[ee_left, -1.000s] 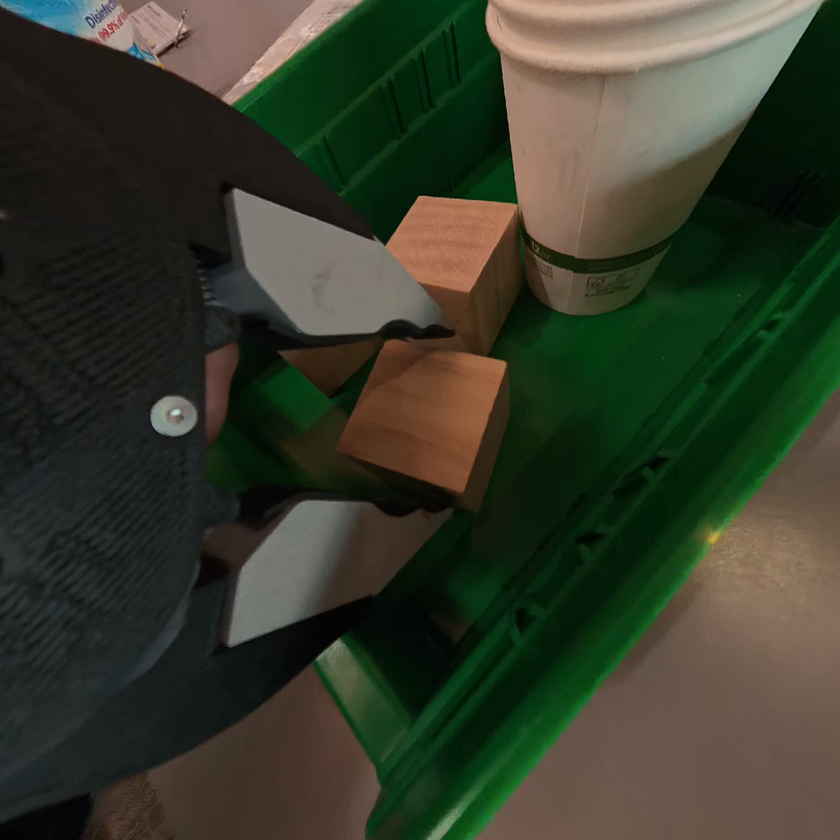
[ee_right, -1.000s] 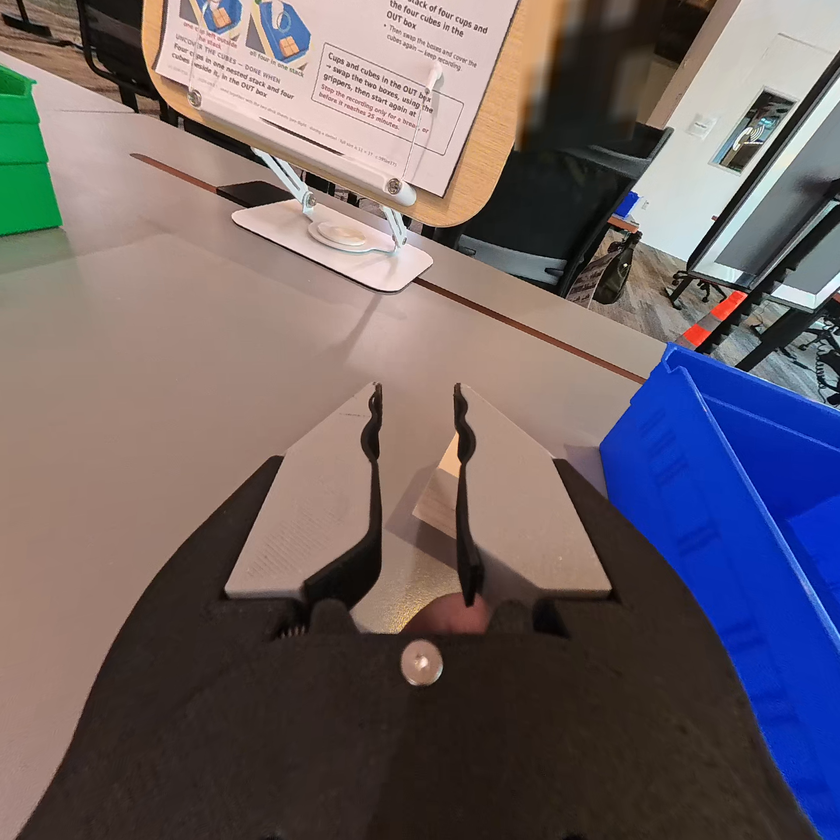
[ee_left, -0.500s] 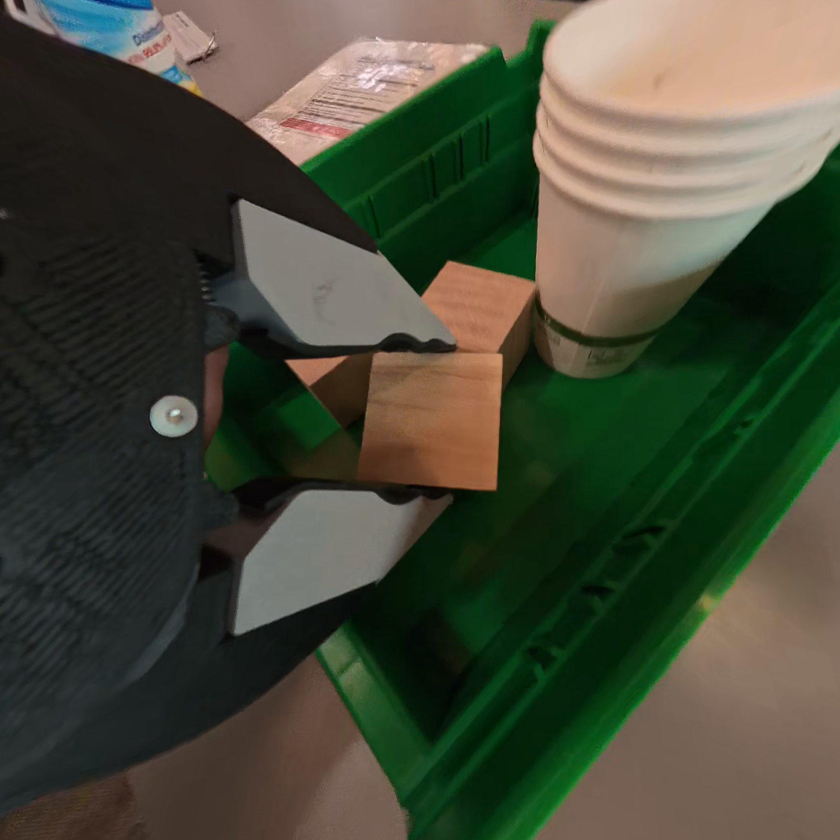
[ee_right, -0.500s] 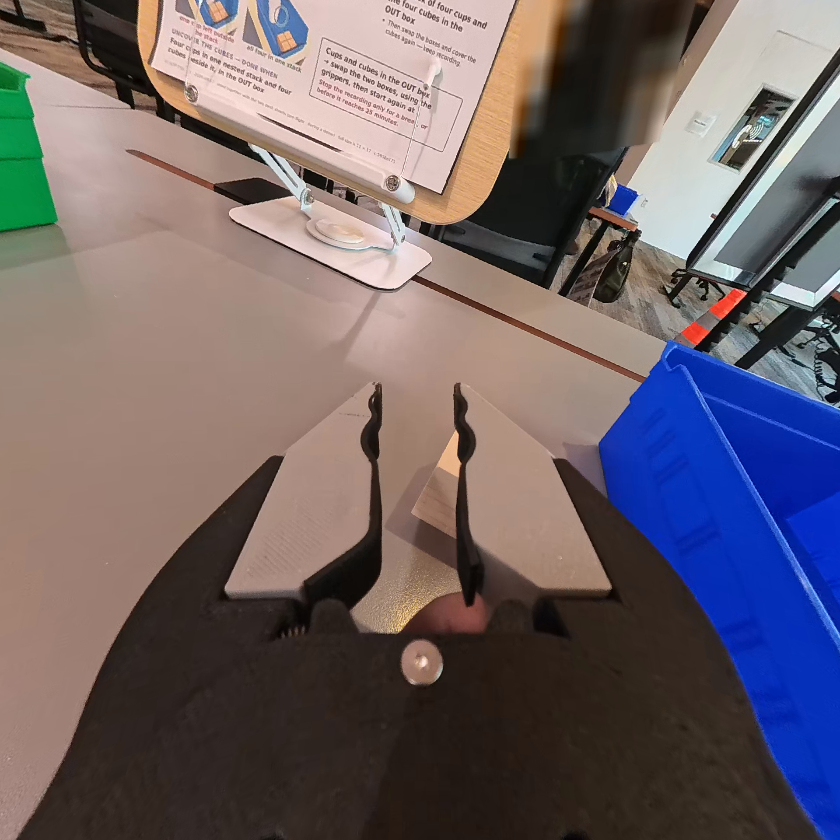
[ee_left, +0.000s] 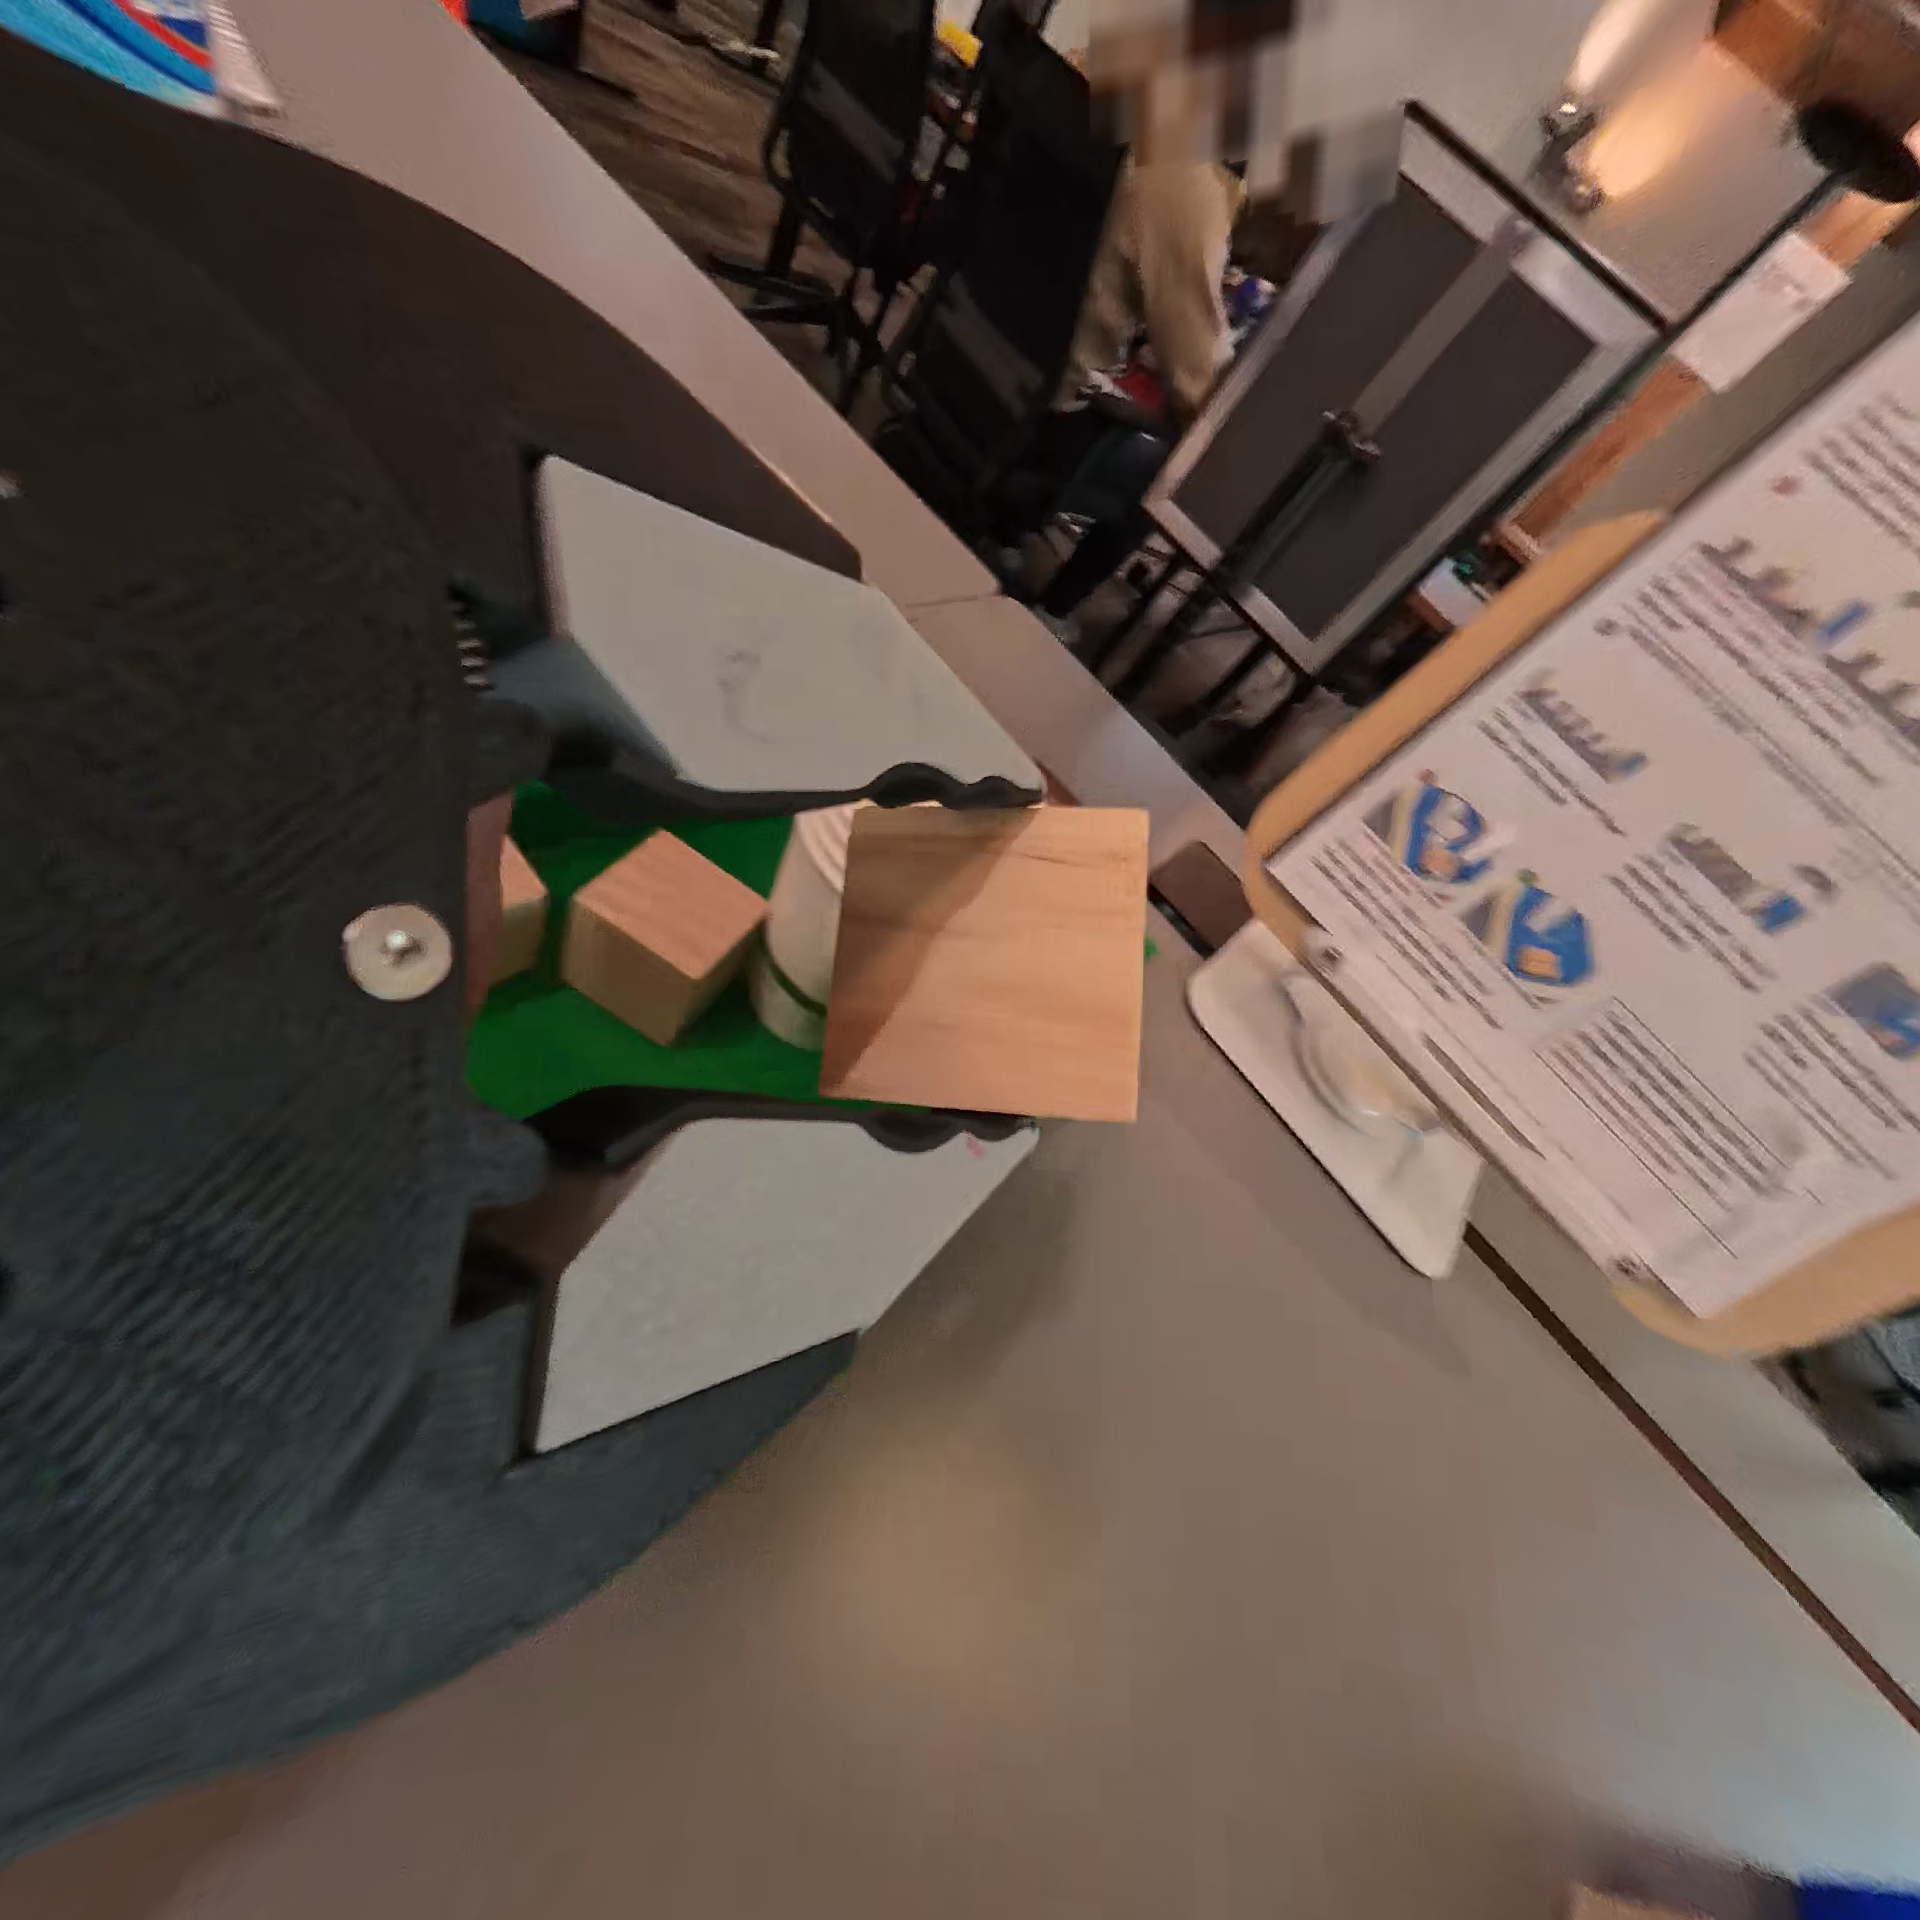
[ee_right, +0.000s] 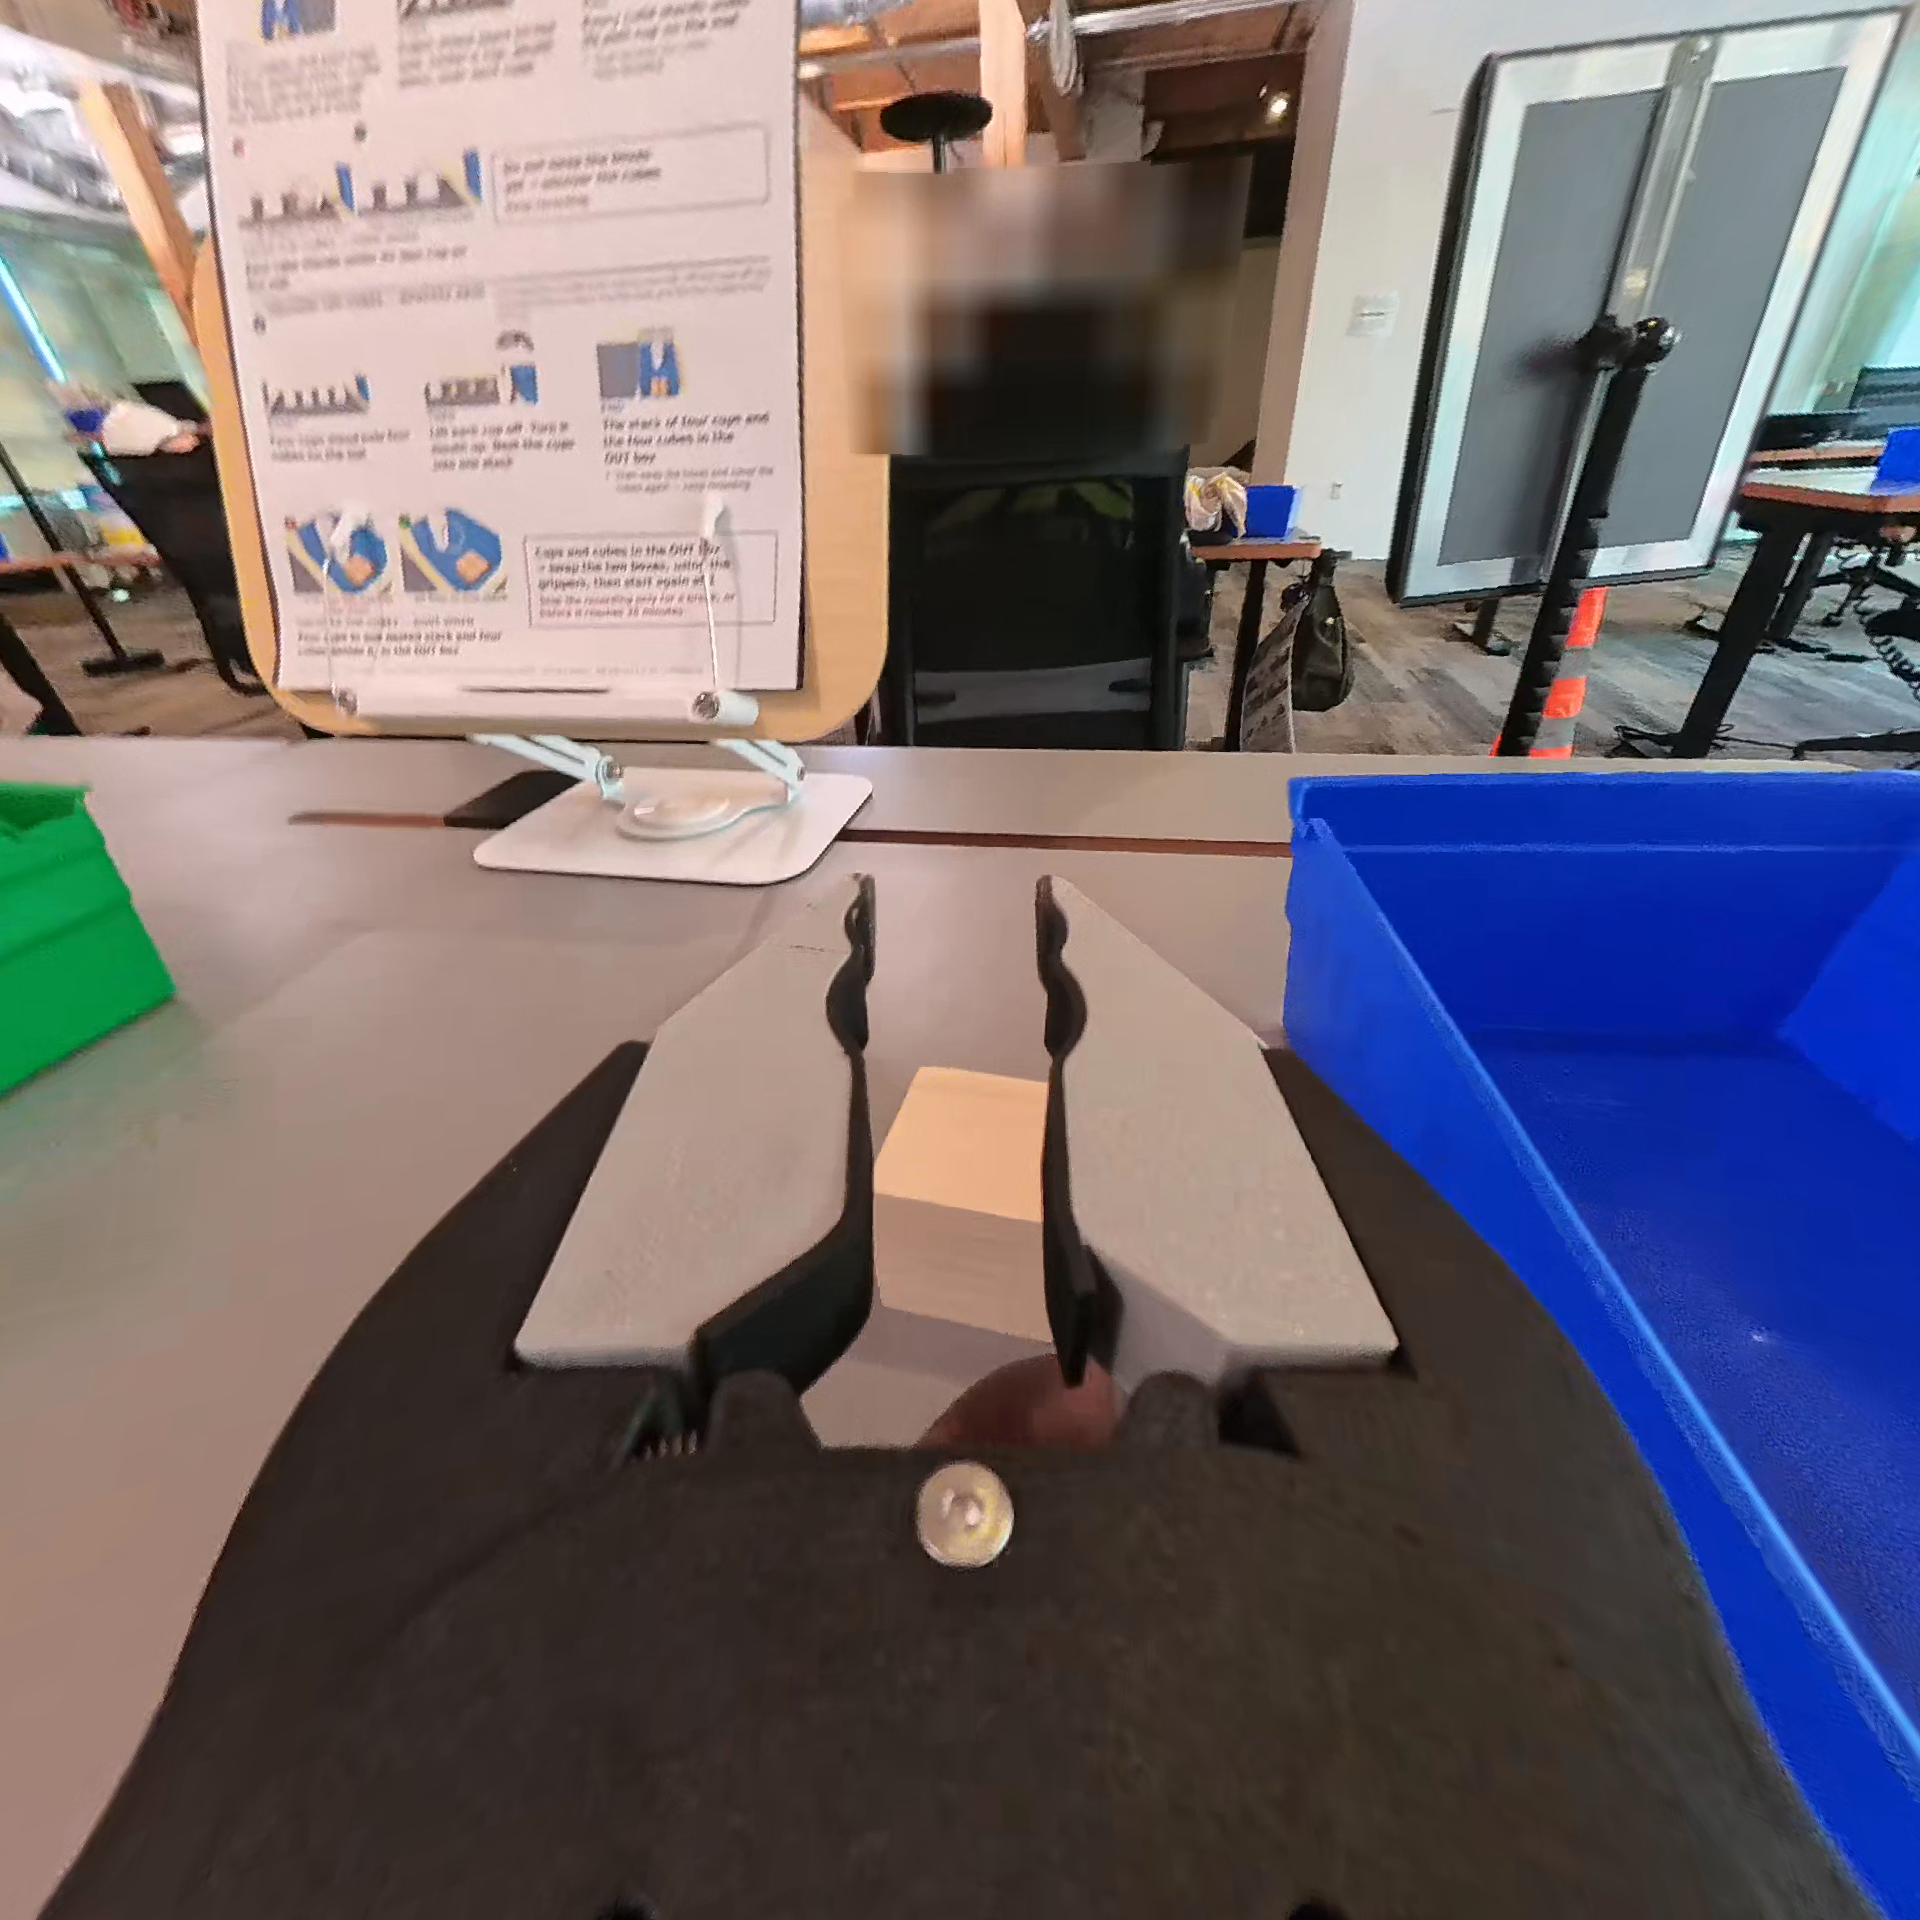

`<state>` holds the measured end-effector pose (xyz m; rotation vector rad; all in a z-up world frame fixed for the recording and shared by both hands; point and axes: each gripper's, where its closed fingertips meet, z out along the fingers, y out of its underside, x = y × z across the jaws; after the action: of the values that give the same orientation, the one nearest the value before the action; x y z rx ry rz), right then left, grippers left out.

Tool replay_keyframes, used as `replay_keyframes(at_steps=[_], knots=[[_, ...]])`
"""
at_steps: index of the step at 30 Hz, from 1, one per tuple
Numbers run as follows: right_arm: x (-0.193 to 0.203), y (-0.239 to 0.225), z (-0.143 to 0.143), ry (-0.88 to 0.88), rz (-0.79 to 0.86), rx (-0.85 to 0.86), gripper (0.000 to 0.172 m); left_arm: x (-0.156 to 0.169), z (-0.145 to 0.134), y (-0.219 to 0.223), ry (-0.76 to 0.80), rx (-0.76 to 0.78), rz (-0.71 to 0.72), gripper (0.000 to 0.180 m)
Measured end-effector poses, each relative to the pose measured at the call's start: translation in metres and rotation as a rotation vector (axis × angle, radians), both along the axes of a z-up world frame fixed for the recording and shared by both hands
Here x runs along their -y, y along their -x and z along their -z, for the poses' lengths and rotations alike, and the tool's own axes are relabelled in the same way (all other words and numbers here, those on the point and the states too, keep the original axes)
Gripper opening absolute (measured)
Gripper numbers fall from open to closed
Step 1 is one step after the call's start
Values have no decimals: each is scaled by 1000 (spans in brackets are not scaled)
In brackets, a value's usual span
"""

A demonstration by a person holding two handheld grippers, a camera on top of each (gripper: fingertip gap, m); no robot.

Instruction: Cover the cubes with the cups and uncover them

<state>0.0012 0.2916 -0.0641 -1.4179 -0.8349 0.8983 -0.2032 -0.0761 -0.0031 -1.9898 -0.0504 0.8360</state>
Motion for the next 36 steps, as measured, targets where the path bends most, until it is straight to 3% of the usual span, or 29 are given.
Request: replay_keyframes(at_steps=[3,6,10,14,18,22,27,33,36], knots=[[-5,-4,-5,17,15,-34,28,-49,-3,-40,44,-20,115,57],[-10,-7,-6,29,25,-49,27,-107,18,-75,123,-12,245,57],[-12,-9,-5,29,21,-48,26,-184,79,-99,296,74,374,57],[-8,-5,2,6,-35,-1,32,-239,145,-110,476,103,408,57],[-12,-4,11,5,-33,42,31,-277,171,-119,551,80,417,57],[-18,6,41,-1,-32,196,30,-293,172,-124,601,81,425,57],[-24,15,74,5,-11,368,37,-290,170,-133,647,34,508,57],[-21,22,85,18,-42,423,36,-295,130,-145,412,34,552,41],[-16,26,82,16,-80,398,36,-288,135,-142,458,51,522,48]])
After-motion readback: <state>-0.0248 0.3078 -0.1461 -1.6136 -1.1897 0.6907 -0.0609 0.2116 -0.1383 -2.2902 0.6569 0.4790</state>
